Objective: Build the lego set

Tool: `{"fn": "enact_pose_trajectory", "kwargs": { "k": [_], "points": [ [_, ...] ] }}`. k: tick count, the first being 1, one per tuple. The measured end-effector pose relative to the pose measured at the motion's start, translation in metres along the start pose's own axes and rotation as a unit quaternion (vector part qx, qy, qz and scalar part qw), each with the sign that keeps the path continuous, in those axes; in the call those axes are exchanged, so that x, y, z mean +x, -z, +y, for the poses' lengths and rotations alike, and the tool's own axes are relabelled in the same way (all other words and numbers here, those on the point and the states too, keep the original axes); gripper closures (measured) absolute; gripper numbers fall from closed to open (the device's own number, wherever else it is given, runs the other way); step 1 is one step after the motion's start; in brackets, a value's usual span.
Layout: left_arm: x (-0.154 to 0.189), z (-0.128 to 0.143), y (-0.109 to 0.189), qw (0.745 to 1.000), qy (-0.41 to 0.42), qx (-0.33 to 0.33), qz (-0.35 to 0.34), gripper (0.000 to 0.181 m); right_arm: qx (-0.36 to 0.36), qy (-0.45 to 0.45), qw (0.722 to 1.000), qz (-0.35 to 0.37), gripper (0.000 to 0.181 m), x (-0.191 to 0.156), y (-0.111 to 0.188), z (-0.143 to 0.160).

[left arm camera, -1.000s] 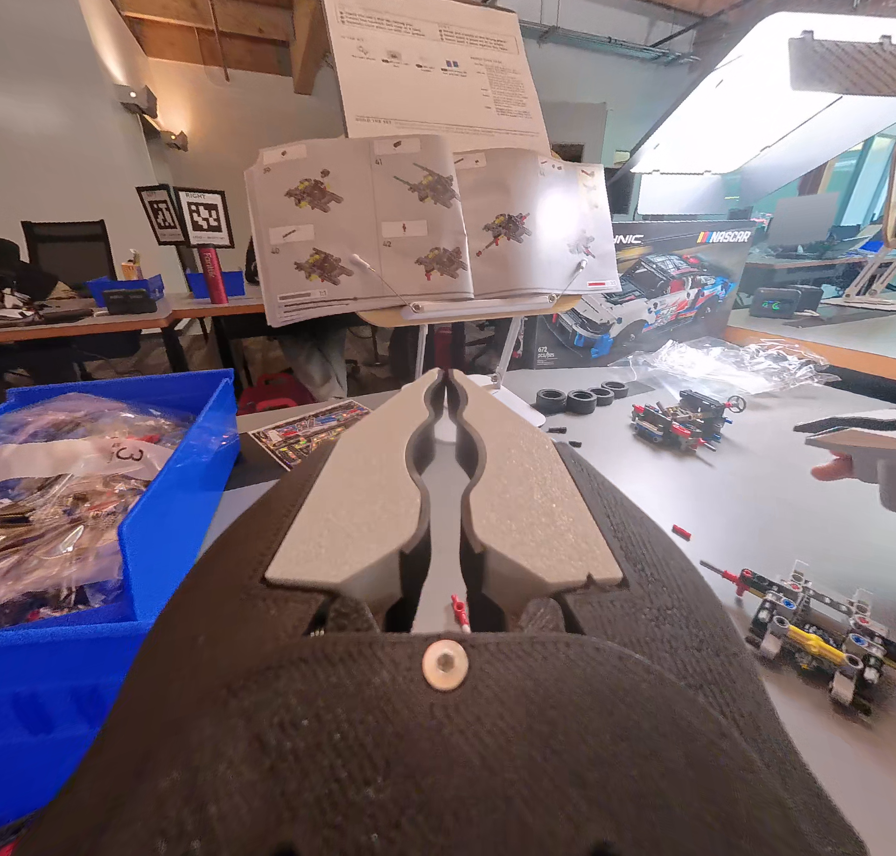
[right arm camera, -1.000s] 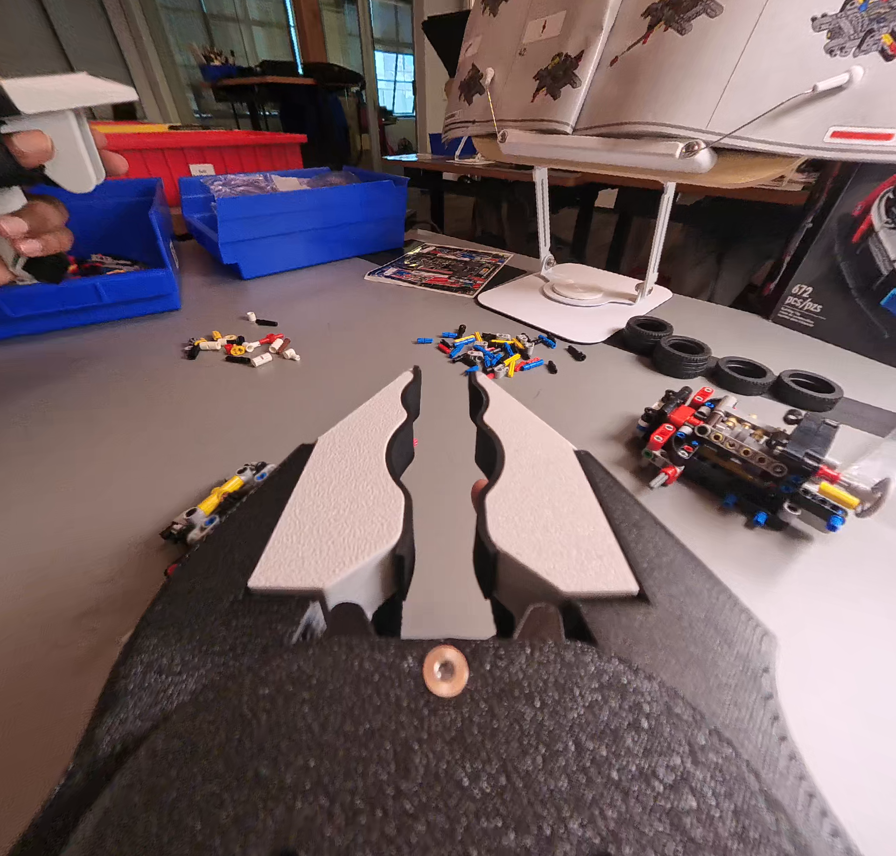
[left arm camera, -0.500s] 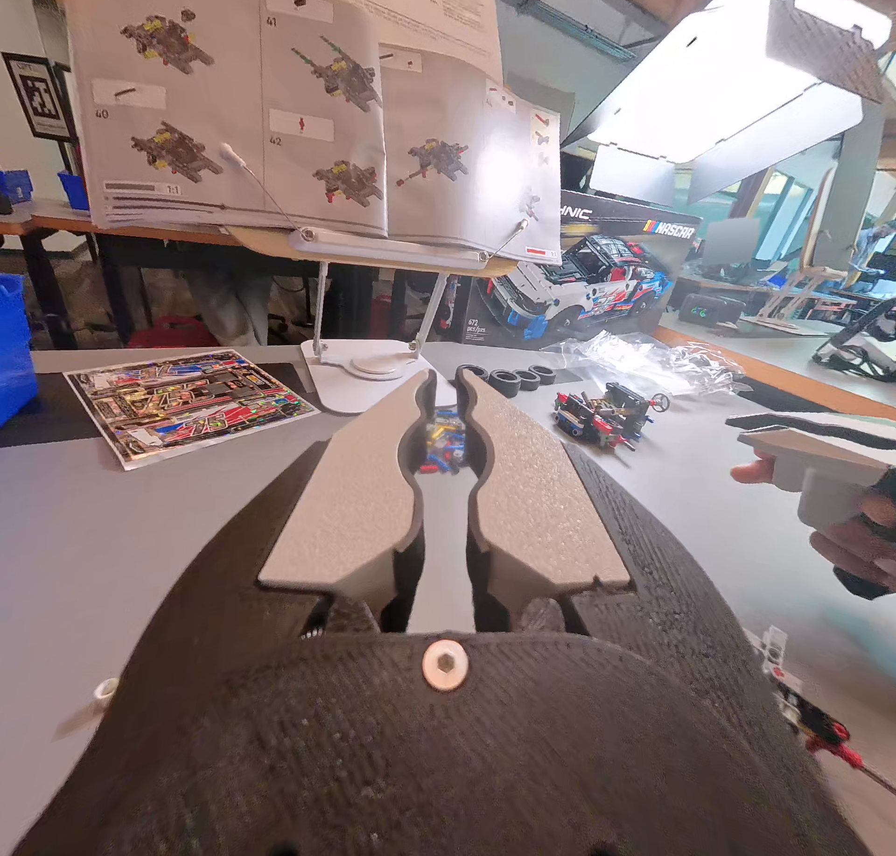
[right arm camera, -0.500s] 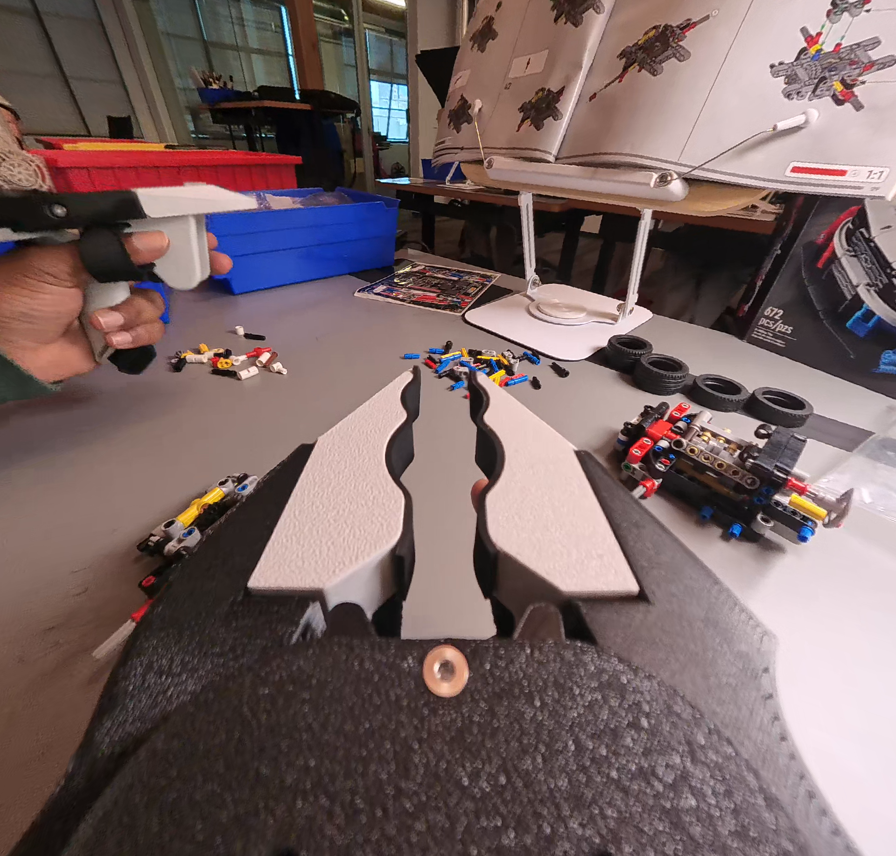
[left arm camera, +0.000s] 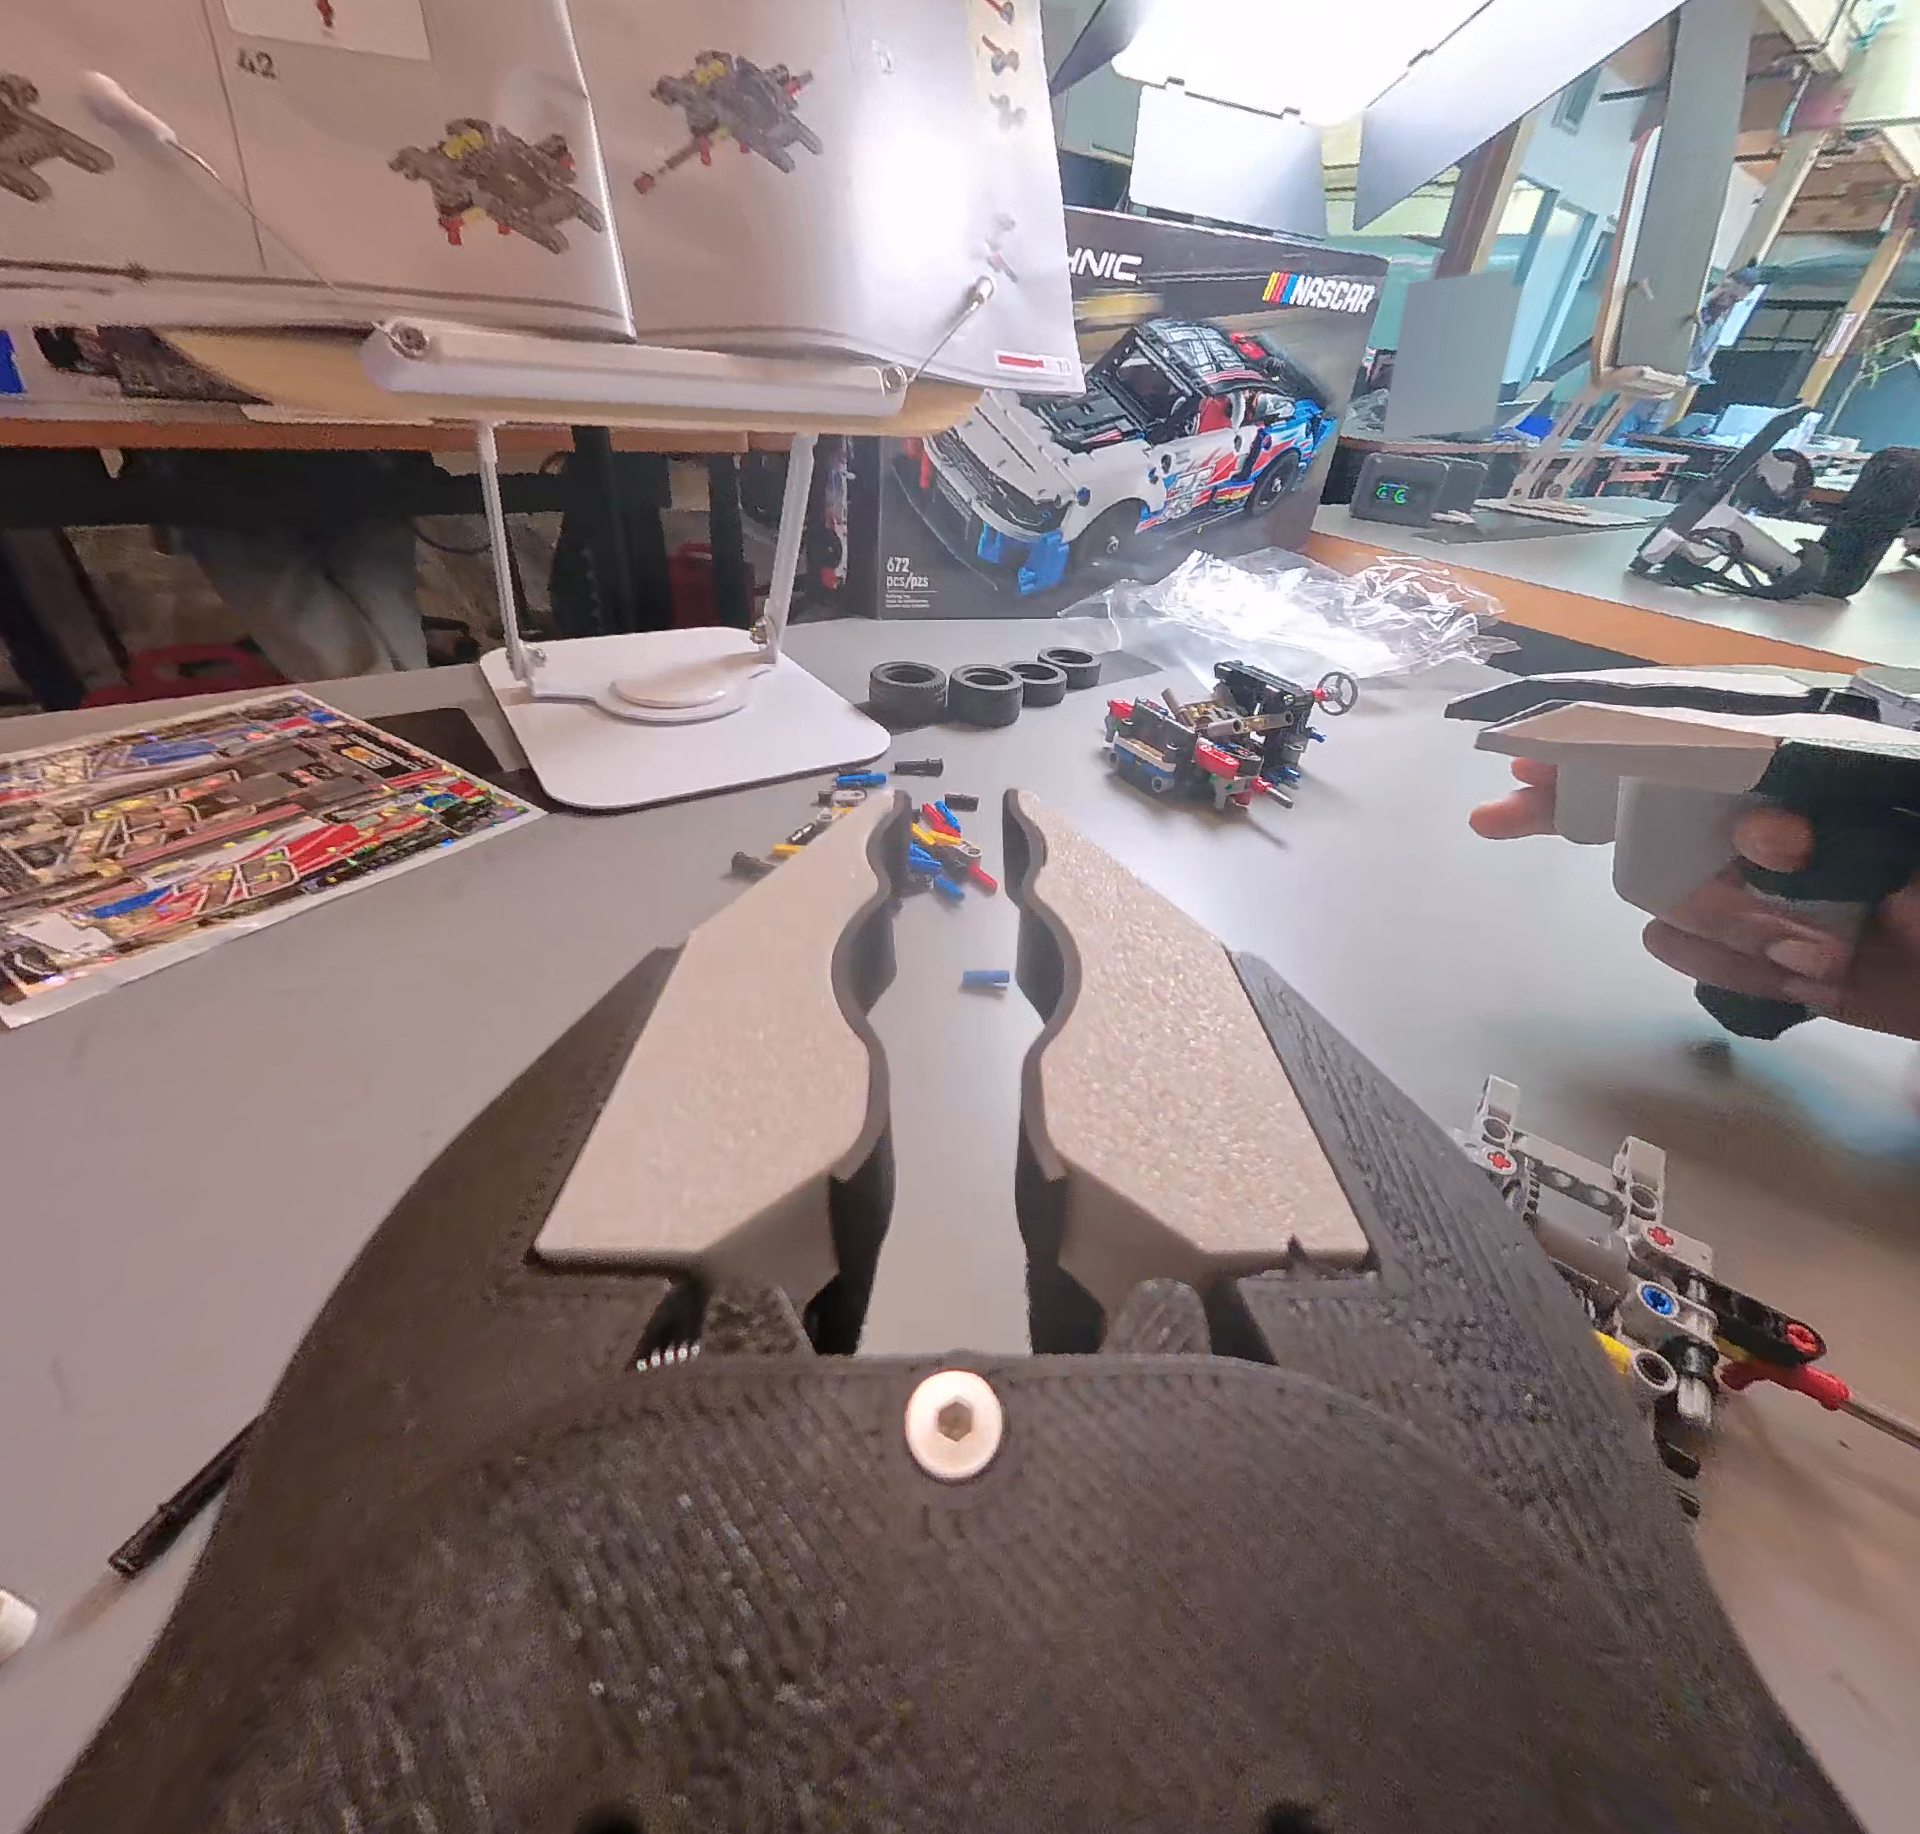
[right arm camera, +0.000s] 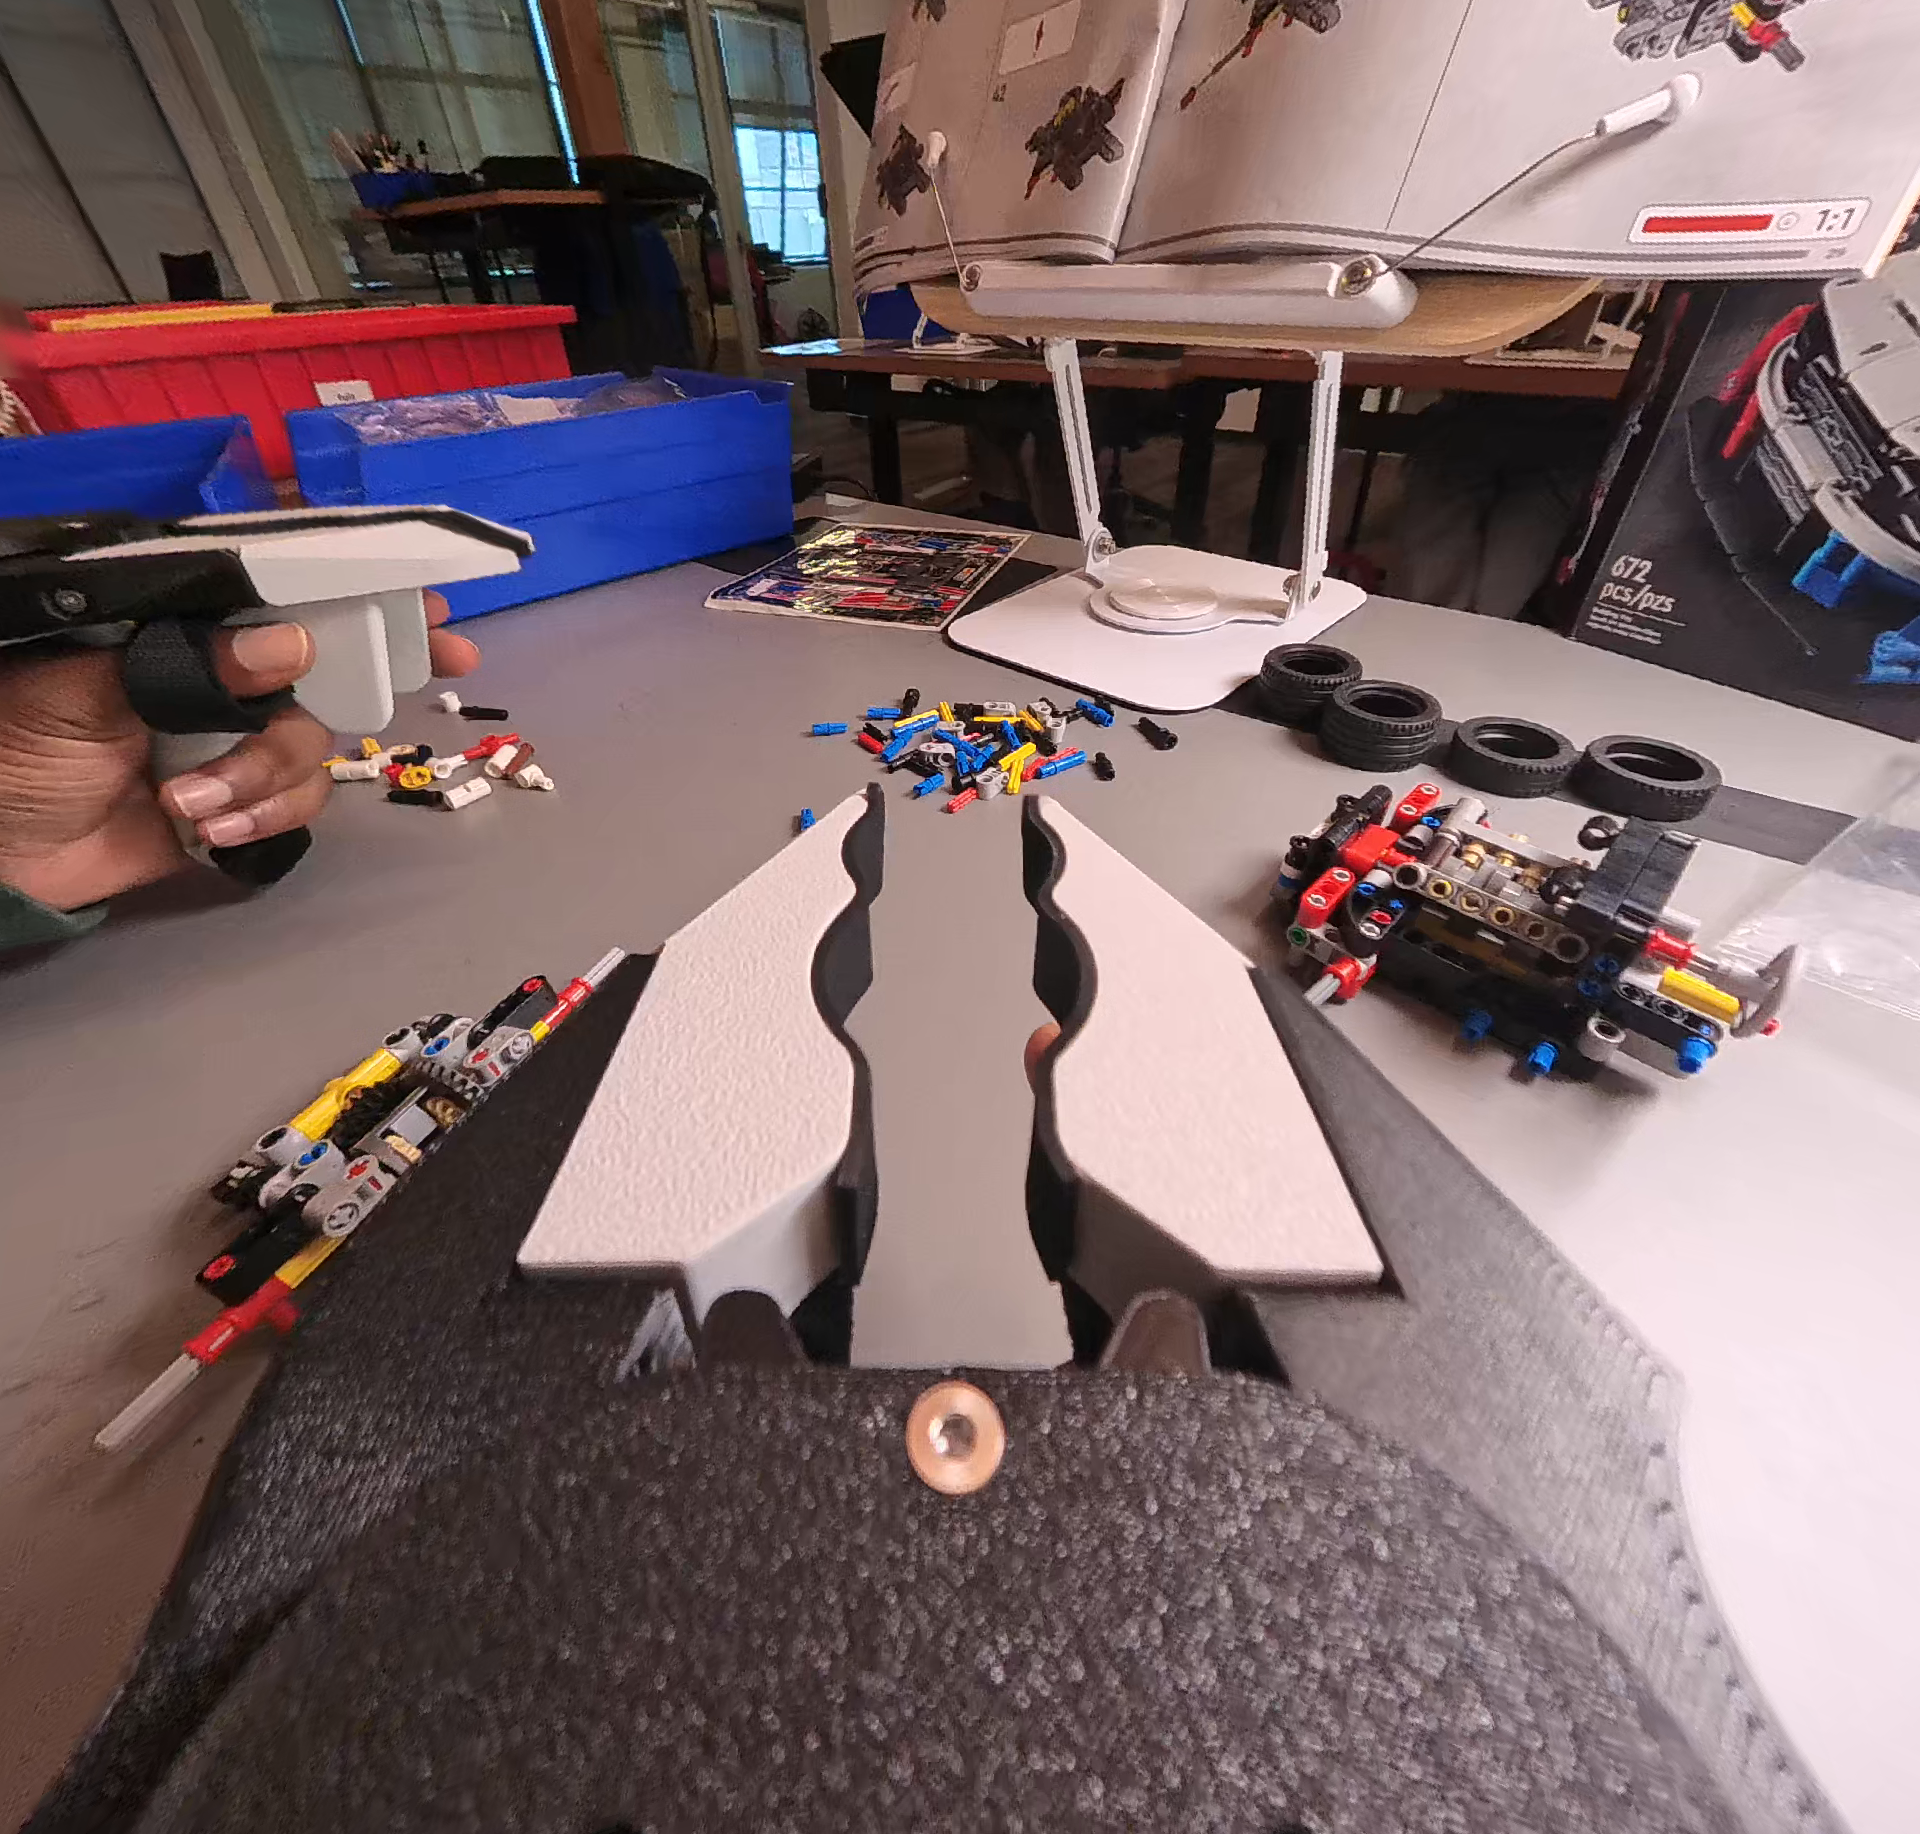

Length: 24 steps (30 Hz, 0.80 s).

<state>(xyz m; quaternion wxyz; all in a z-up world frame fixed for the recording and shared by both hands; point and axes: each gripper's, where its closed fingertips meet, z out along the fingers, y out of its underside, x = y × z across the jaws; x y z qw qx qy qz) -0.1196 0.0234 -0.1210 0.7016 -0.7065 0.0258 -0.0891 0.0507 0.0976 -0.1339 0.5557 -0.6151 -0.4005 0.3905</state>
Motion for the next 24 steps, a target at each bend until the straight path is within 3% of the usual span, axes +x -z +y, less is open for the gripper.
{"fn": "enact_pose_trajectory", "kwargs": {
  "k": [24],
  "points": [
    [-0.004, 0.007, 0.000, 0.999, -0.037, -0.024, -0.010, 0.168, 0.001, 0.026, 1.000, 0.001, 0.153, -0.001, 0.000, 0.001]
  ]
}}
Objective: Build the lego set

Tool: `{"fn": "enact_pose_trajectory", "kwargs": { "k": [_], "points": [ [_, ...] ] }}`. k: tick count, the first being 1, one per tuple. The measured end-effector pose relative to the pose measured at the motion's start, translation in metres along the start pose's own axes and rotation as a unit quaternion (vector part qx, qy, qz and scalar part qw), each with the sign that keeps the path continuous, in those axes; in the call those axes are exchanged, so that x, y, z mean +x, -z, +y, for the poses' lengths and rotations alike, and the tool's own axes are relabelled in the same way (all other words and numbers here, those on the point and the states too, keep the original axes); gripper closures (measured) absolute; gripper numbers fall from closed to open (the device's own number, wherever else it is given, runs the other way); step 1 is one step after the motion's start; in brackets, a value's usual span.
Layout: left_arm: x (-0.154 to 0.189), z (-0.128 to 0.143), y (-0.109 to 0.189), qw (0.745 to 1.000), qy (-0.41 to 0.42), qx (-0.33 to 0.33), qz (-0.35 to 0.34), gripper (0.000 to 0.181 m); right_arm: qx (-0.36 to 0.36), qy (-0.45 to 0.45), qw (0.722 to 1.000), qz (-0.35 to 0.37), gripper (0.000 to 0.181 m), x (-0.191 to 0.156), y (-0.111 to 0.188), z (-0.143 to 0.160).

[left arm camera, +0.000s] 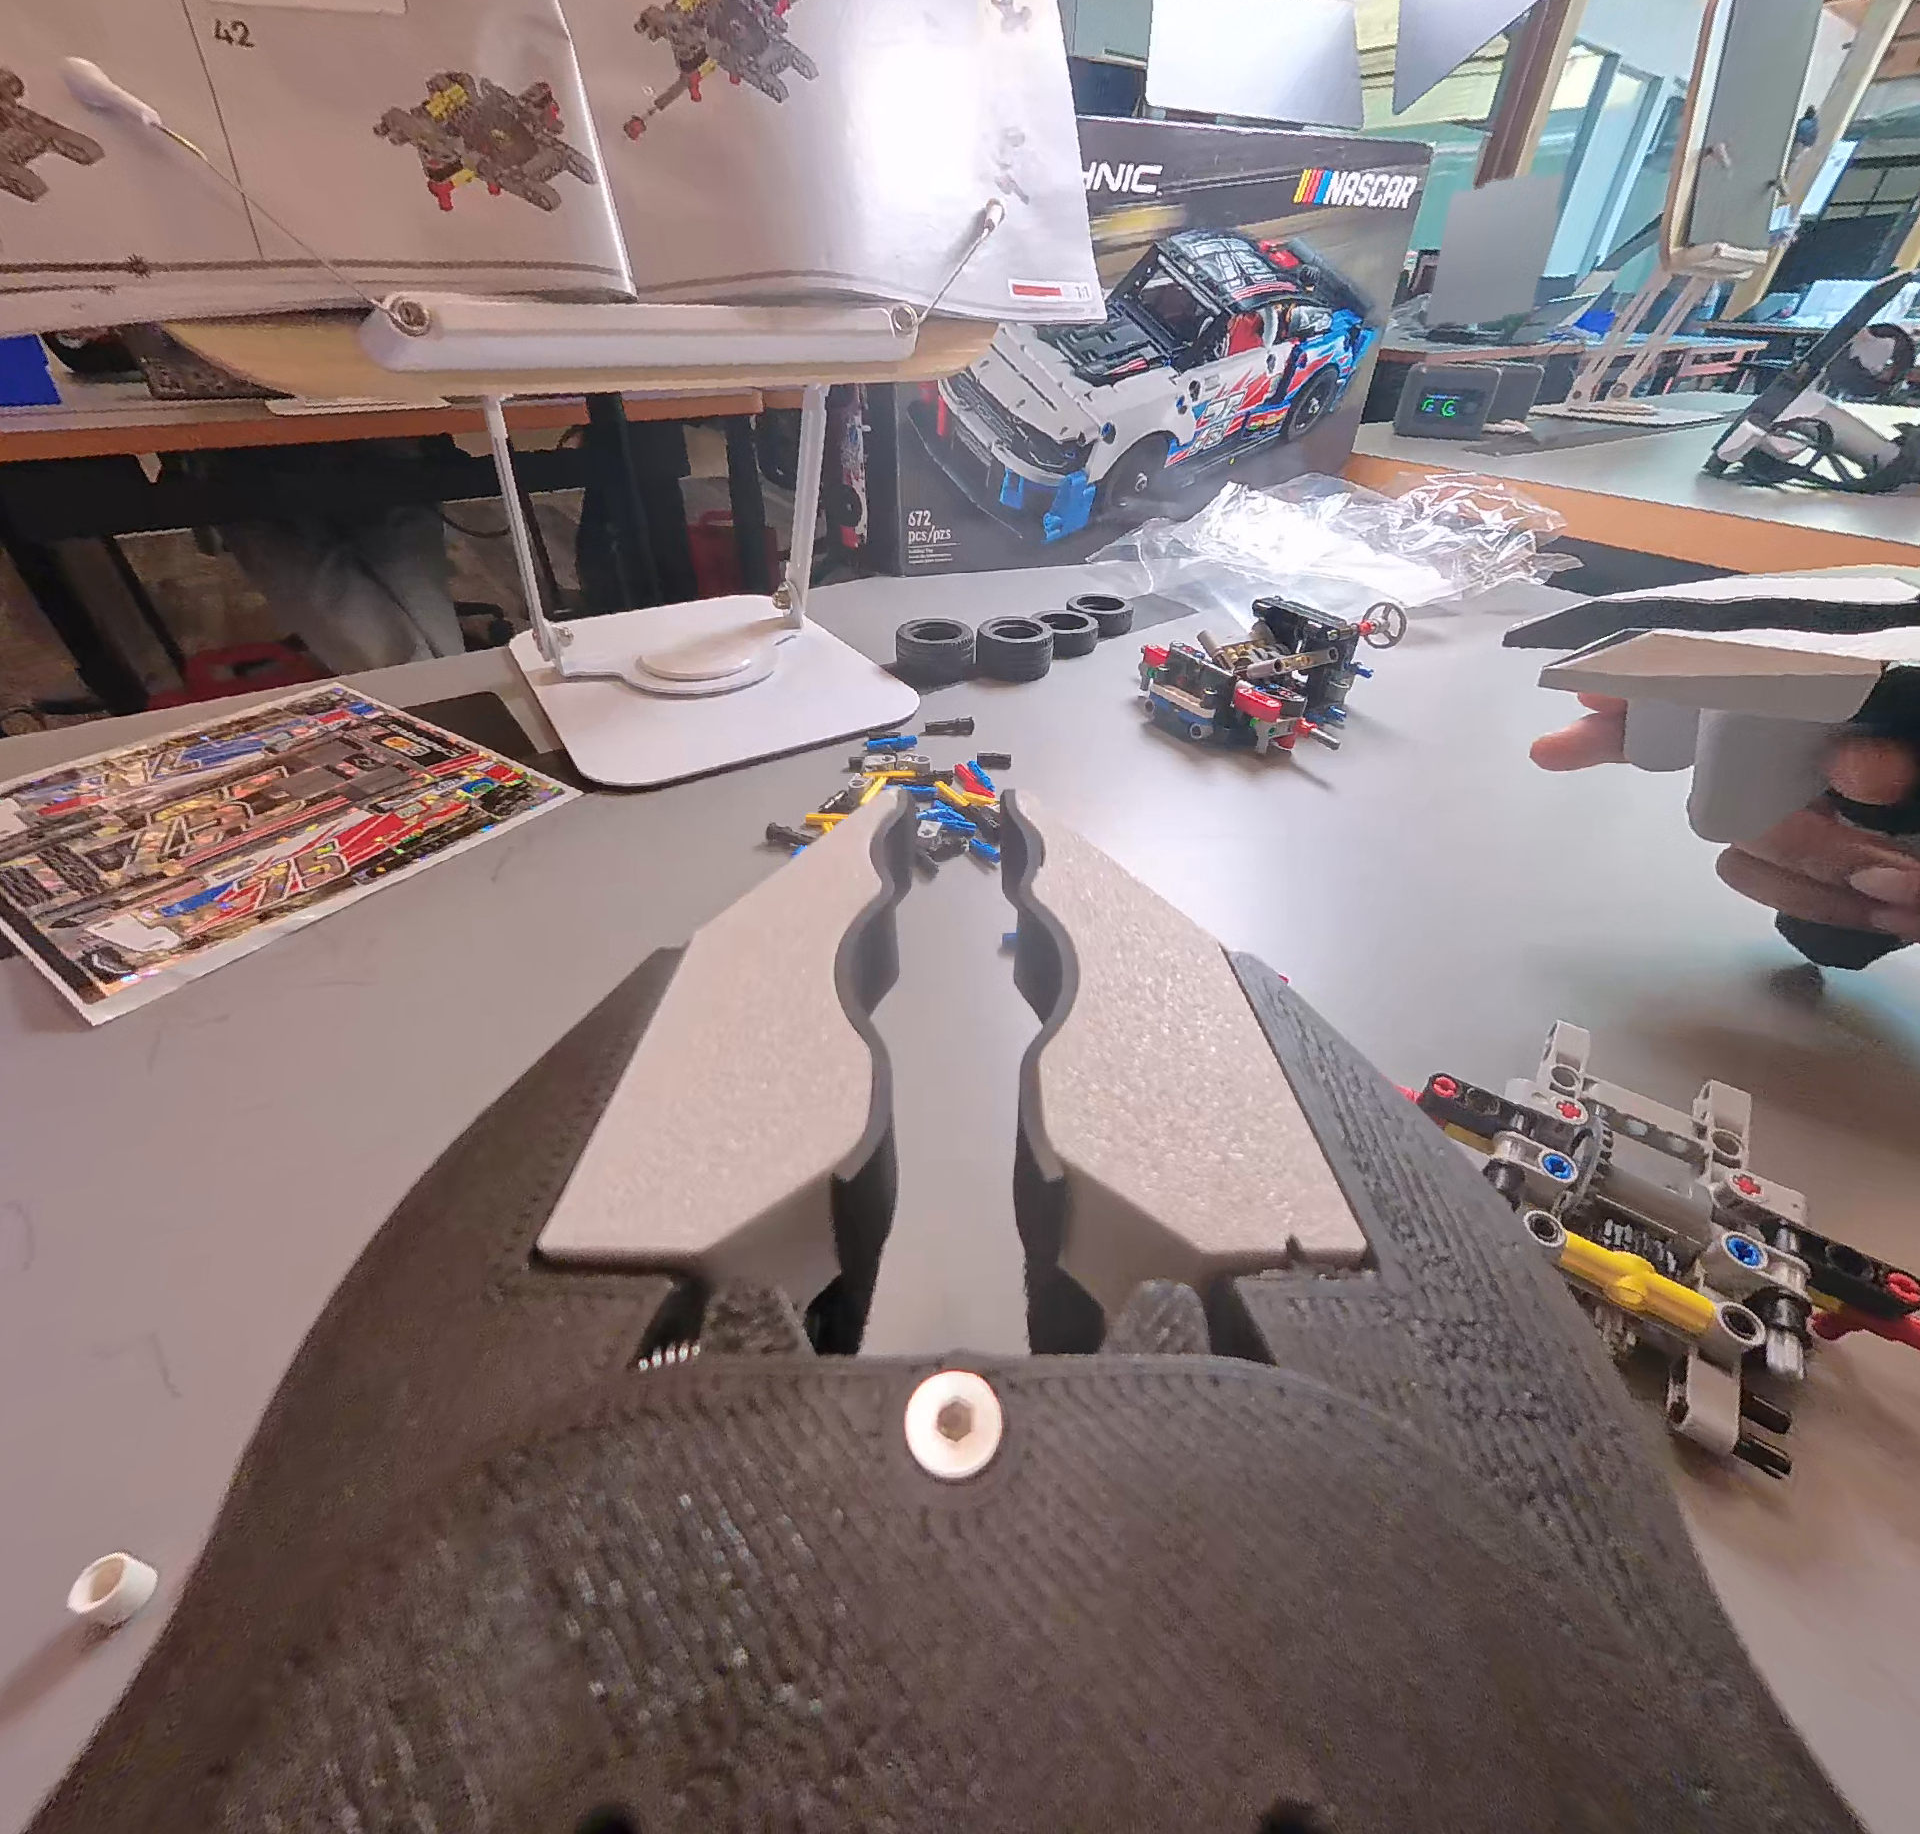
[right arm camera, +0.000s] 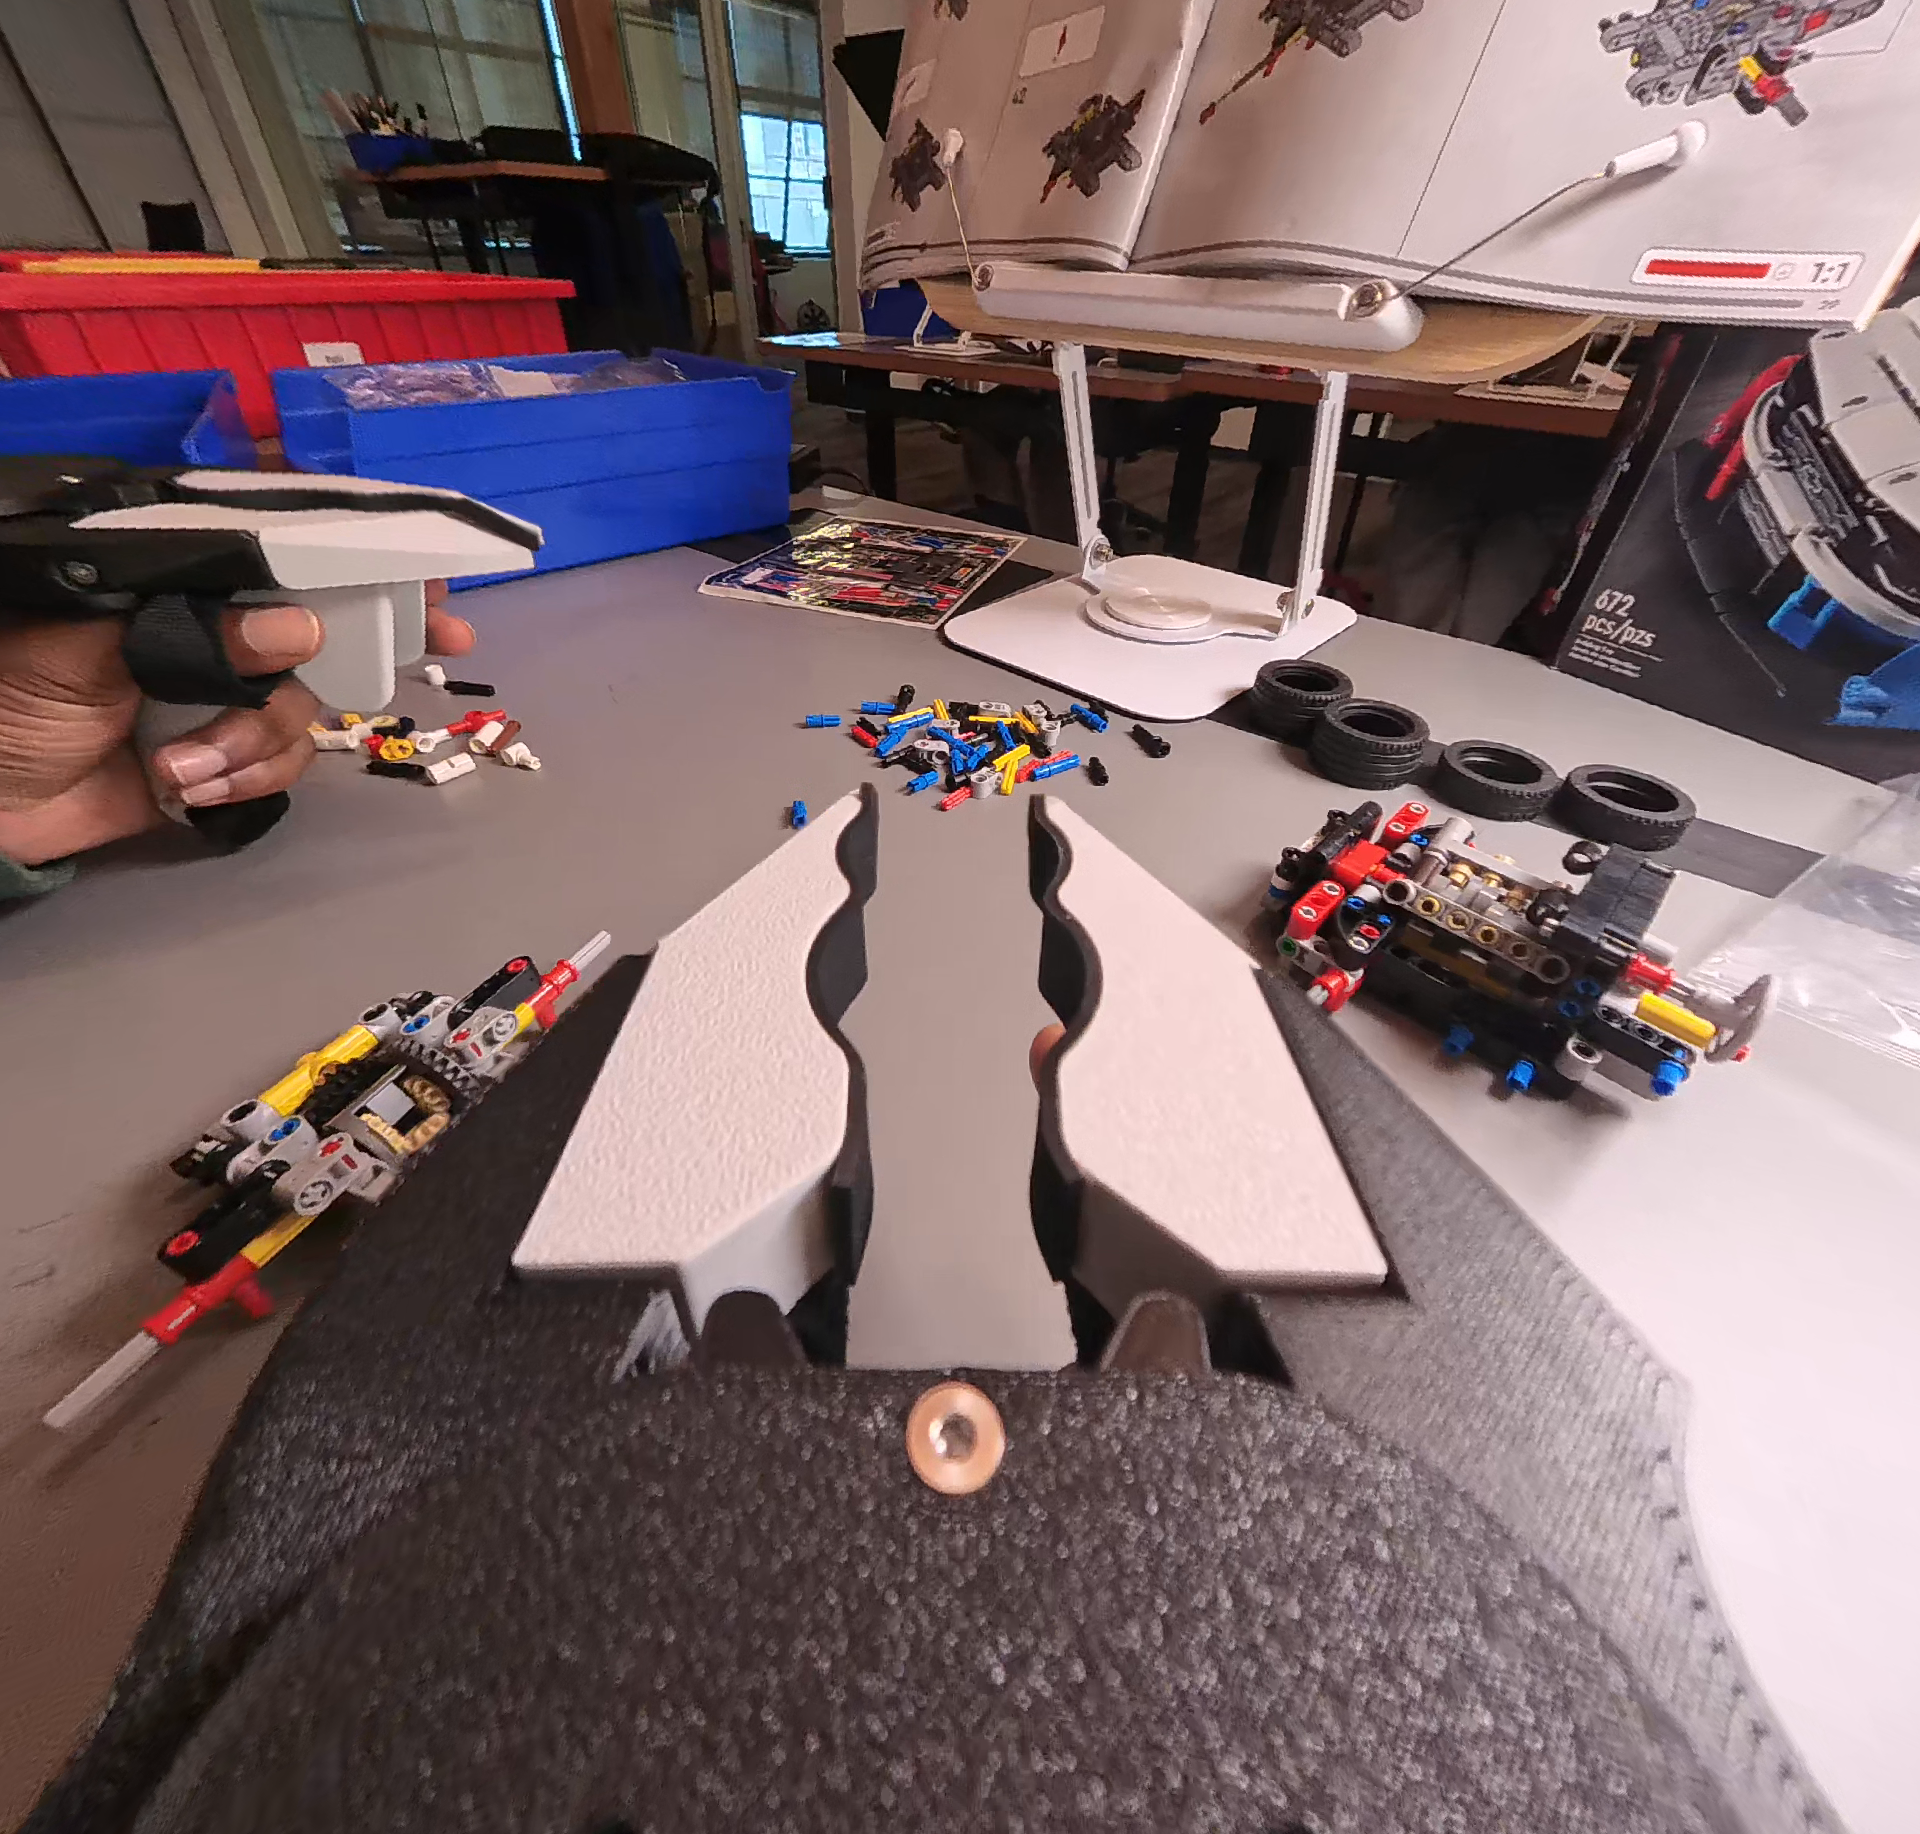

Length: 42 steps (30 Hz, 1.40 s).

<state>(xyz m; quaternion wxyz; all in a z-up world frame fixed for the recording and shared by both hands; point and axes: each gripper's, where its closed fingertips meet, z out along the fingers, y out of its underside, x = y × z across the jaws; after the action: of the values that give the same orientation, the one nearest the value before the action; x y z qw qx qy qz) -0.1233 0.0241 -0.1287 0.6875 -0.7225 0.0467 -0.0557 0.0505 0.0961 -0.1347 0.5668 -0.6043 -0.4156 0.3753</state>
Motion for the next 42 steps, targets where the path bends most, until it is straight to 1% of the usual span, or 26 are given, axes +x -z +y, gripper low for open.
{"fn": "enact_pose_trajectory", "kwargs": {
  "k": [9, 18, 27, 29, 31, 34, 36, 38, 39, 40, 42],
  "points": [
    [-0.006, 0.002, -0.002, 1.000, -0.004, -0.007, -0.016, 0.170, 0.005, 0.004, 1.000, 0.012, 0.153, 0.006, -0.001, 0.000],
    [-0.008, 0.001, 0.000, 1.000, -0.009, -0.011, -0.019, 0.170, 0.004, 0.009, 1.000, 0.002, 0.153, -0.001, -0.002, -0.001],
    [-0.004, -0.007, 0.004, 1.000, -0.019, -0.001, -0.021, 0.170, 0.007, 0.016, 1.000, 0.003, 0.153, -0.004, 0.002, -0.002],
    [-0.008, -0.016, 0.008, 0.999, -0.029, 0.009, -0.033, 0.170, 0.009, 0.017, 1.000, 0.002, 0.153, -0.004, 0.003, -0.002],
    [-0.020, -0.040, 0.020, 0.997, -0.030, 0.036, -0.054, 0.169, 0.010, 0.019, 1.000, 0.004, 0.153, -0.004, 0.003, -0.003],
    [-0.052, -0.092, 0.058, 0.992, -0.022, 0.081, -0.089, 0.166, 0.010, 0.019, 1.000, 0.008, 0.152, -0.002, 0.004, -0.004],
    [-0.073, -0.112, 0.084, 0.992, -0.005, 0.077, -0.096, 0.163, 0.015, 0.014, 1.000, 0.007, 0.152, -0.002, 0.005, -0.006],
    [-0.088, -0.115, 0.105, 0.995, 0.007, 0.046, -0.088, 0.163, 0.015, 0.011, 1.000, 0.005, 0.152, -0.003, 0.005, -0.006],
    [-0.093, -0.111, 0.113, 0.996, 0.009, 0.022, -0.081, 0.162, 0.014, 0.010, 1.000, 0.004, 0.152, -0.003, 0.004, -0.006],
    [-0.096, -0.101, 0.119, 0.997, 0.007, -0.012, -0.072, 0.162, 0.013, 0.010, 1.000, 0.002, 0.152, -0.004, 0.004, -0.006],
    [-0.093, -0.072, 0.127, 0.994, 0.008, -0.104, -0.030, 0.162, 0.013, 0.008, 1.000, -0.001, 0.153, -0.006, 0.003, -0.006]
  ]
}}
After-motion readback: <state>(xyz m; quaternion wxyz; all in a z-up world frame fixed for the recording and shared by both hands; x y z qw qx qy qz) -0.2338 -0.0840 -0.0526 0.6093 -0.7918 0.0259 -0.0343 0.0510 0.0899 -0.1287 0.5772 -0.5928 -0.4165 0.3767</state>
